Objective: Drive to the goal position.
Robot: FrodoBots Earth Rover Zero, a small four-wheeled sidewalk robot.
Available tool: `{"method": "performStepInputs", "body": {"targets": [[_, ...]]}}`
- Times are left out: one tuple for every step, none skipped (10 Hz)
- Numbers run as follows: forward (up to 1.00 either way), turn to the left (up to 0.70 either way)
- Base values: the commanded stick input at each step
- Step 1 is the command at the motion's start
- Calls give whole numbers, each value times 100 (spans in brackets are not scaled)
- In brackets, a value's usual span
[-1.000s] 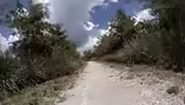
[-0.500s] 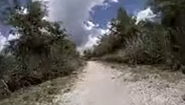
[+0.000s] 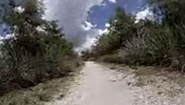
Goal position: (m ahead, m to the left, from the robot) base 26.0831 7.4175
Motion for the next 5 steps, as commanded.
{"method": "performStepInputs", "body": {"targets": [[50,0],[50,0],[50,0],[50,49],[50,50]]}}
